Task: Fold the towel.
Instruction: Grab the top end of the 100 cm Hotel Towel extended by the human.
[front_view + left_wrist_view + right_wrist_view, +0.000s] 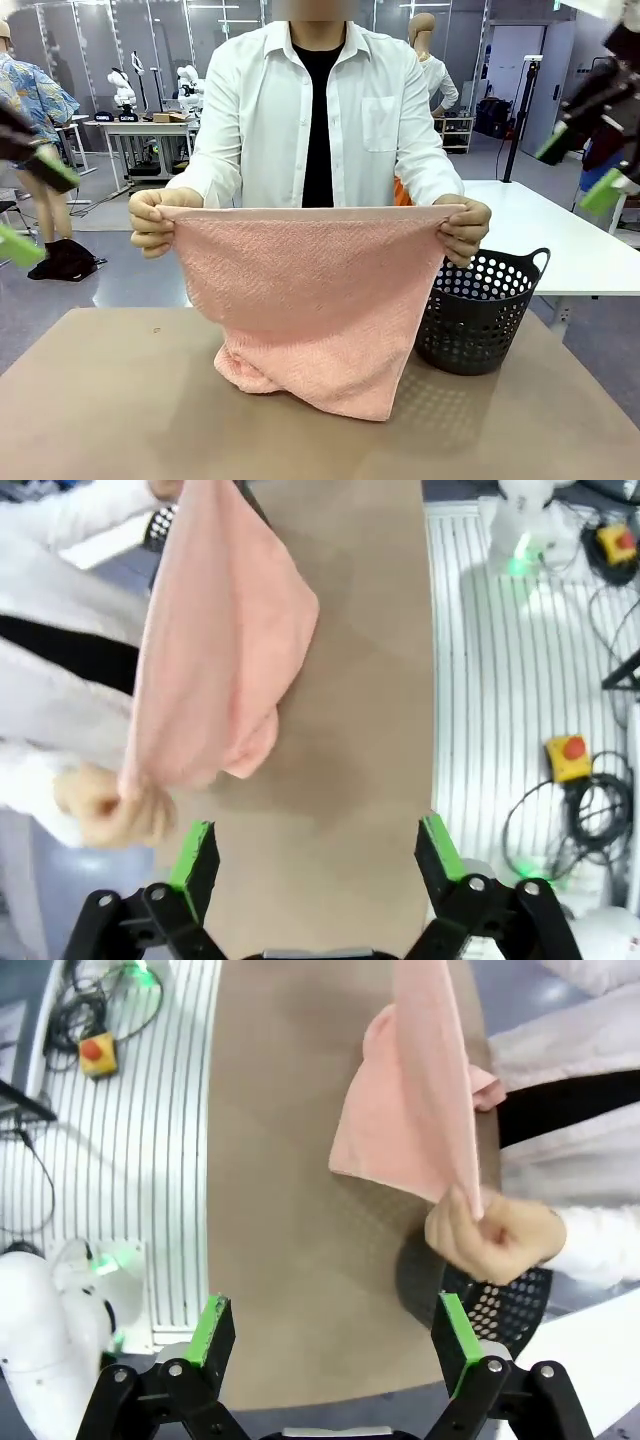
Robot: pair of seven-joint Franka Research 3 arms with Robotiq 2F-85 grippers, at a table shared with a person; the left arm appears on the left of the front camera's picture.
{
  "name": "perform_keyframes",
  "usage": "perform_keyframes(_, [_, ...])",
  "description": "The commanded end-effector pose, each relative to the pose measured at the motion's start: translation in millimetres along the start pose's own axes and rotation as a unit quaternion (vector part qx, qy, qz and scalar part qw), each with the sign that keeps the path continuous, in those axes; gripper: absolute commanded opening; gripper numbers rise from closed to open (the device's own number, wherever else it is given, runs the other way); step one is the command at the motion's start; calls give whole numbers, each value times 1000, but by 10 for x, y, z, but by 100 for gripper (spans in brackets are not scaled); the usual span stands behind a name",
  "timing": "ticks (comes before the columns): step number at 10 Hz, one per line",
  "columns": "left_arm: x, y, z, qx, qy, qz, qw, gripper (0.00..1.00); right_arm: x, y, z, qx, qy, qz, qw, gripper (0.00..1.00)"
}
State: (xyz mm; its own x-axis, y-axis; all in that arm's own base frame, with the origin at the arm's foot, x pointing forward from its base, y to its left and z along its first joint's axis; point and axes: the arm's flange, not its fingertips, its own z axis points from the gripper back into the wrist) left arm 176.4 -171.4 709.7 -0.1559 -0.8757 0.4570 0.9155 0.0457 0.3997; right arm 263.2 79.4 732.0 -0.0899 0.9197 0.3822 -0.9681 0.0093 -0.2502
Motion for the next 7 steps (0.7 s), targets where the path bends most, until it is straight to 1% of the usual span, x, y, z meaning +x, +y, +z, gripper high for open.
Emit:
perform_keyframes(1, [406, 361, -112, 32, 47, -54, 997, 100, 302, -168, -42, -14, 64, 12, 998, 100])
perform_keyframes(2, [667, 443, -217, 35, 61, -76, 995, 100, 526, -198, -90, -26, 91, 26, 995, 100])
perform_keyframes(3, [876, 529, -348, 44, 90, -95, 990, 100, 710, -216, -165, -35, 115, 44, 992, 100])
perform_keyframes(4, [1002, 671, -478, 42, 109, -90, 989, 100, 851, -256, -253, -33, 132, 53, 989, 100])
perform_keyframes(5, [1029, 813, -577, 37, 120, -81, 989, 100, 928, -289, -314, -30, 140, 58, 988, 100])
perform_keyframes(7, [939, 1007, -754, -7, 126, -68, 990, 100, 1016, -412, -429, -31, 150, 60, 986, 100])
